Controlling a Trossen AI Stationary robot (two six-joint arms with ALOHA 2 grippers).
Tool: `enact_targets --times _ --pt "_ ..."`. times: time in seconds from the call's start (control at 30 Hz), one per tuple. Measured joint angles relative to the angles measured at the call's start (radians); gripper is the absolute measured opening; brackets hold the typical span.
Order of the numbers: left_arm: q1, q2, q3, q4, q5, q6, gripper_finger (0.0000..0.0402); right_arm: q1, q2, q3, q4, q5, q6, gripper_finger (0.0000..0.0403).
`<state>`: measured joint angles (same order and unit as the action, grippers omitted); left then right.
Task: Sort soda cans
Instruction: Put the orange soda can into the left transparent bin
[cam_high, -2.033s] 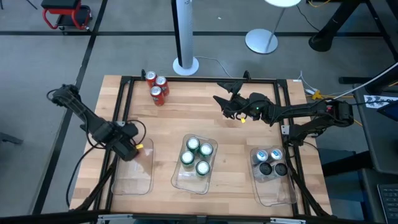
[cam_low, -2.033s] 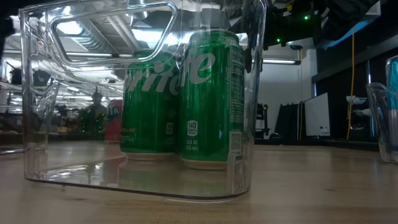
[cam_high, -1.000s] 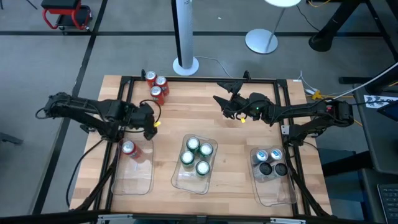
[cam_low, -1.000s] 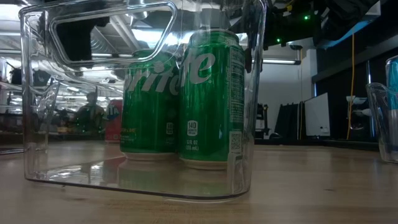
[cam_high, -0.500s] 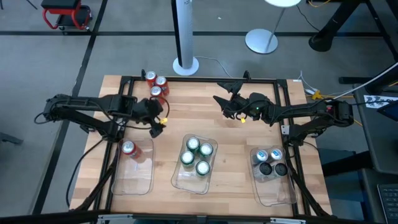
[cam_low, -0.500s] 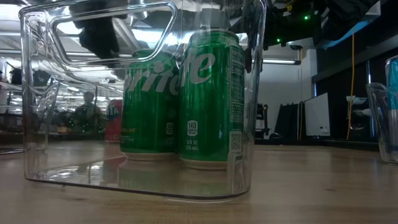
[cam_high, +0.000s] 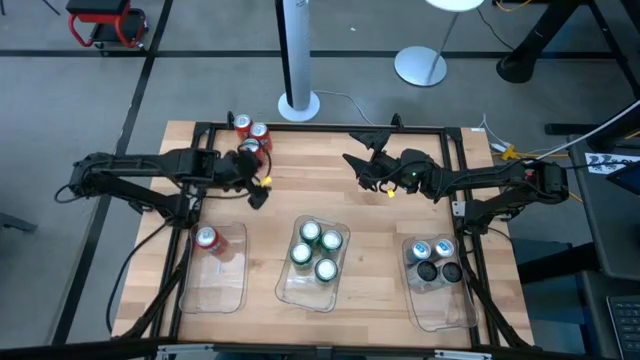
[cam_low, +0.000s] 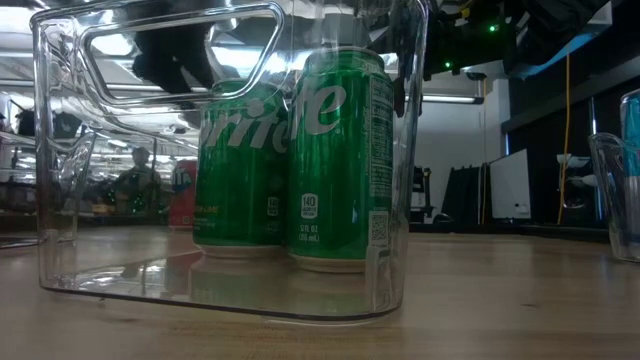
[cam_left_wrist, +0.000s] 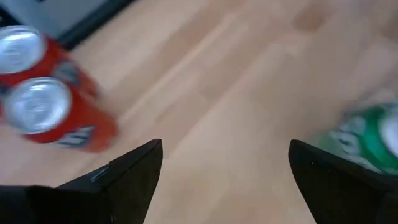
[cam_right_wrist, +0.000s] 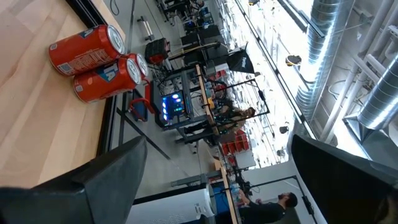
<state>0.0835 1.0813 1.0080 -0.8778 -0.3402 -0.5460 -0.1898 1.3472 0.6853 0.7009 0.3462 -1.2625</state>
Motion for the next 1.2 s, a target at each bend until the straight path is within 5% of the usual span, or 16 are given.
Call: enact_targets --times 0.43,0.73,0.97,1.2 --pt "0.157 0.000 0.000 0.196 -0.034 0.227 0.0336 0.000 0.000 0.000 0.000 0.000 -0.001 0.0399" --pt "0.278 0.000 0.000 0.175 -0.029 0.299 0.0337 0.000 0.000 0.000 0.000 0.000 -0.001 0.0399" --pt "0.424 0.013 0.000 0.123 0.016 0.339 0.0394 0.000 0.000 0.000 0.000 0.000 -0.001 0.0399" --pt "0.502 0.047 -0.001 0.131 0.018 0.344 0.0393 0.000 0.000 0.000 0.000 0.000 -0.003 0.0399"
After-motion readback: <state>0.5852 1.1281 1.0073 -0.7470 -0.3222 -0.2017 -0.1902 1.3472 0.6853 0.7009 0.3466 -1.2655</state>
